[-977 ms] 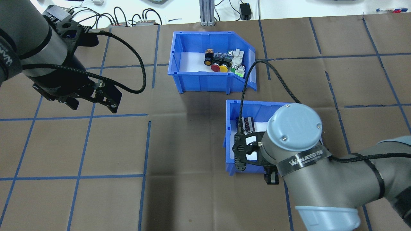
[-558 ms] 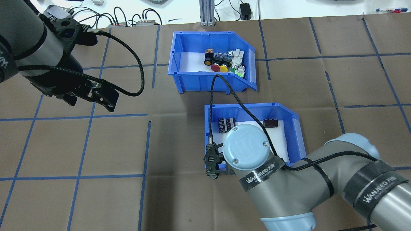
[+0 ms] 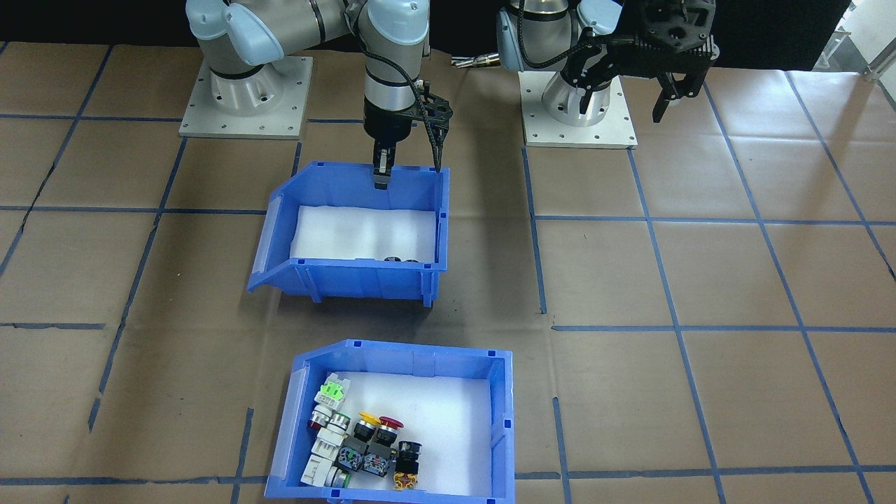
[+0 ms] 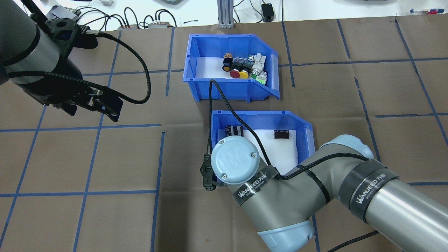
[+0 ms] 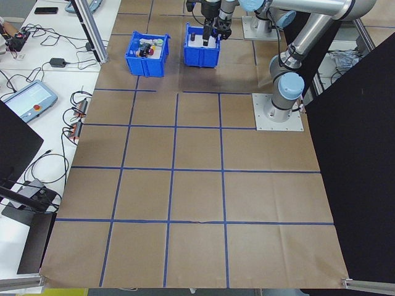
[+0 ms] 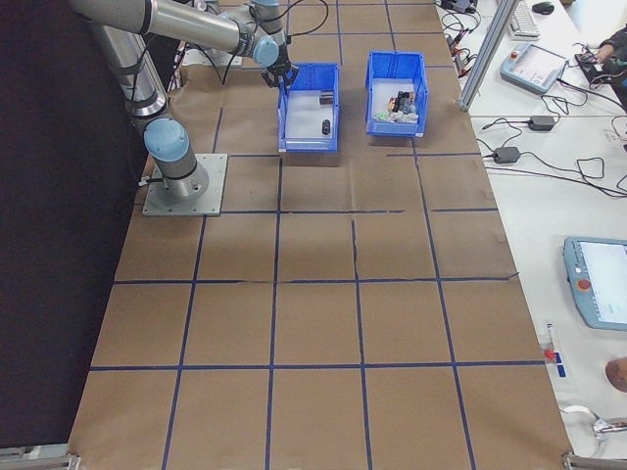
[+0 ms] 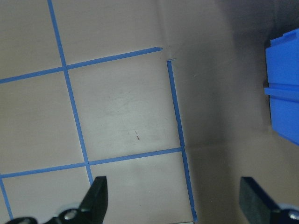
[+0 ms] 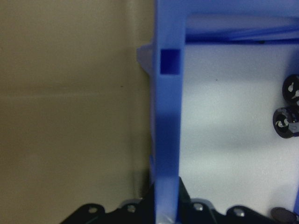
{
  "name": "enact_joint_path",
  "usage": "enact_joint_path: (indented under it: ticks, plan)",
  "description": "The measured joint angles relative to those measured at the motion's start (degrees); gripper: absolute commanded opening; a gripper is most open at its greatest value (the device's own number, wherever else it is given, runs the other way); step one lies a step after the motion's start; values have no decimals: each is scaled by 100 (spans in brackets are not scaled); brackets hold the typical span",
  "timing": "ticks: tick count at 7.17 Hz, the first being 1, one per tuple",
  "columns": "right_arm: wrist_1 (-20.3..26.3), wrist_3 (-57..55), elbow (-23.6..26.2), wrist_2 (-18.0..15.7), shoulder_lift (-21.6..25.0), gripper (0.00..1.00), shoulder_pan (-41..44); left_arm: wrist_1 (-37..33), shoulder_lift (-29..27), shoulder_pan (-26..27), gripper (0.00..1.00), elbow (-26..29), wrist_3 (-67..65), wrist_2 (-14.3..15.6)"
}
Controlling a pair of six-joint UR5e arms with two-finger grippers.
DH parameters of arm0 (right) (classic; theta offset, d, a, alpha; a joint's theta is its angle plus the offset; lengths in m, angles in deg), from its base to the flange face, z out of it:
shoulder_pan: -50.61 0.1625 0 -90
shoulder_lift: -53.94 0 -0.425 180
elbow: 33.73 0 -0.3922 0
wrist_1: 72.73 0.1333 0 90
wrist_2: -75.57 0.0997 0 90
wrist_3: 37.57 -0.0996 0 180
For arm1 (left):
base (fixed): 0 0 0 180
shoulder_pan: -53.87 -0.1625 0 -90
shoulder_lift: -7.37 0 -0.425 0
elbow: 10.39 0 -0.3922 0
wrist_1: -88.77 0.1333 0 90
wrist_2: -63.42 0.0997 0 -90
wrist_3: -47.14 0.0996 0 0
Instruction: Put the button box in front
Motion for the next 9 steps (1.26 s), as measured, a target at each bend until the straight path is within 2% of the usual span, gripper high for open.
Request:
enact_joint_path:
  ticks: [3,4,5,6,9]
  plan:
    - [6,-165,-28,23,-45,1,200,1,10,-5,100,1,-9,12]
    - [6,-142,-28,24,-53,3,247,1,7,-6,100,5,-18,12]
    - [6,-113,-25,25,-60,79,270,0,5,-6,100,7,-34,12]
    - [5,-120,-22,36,-69,100,280,-5,4,-6,100,8,-50,12]
    - [31,-181,-65,221,-18,100,256,-27,0,-4,100,7,-57,6]
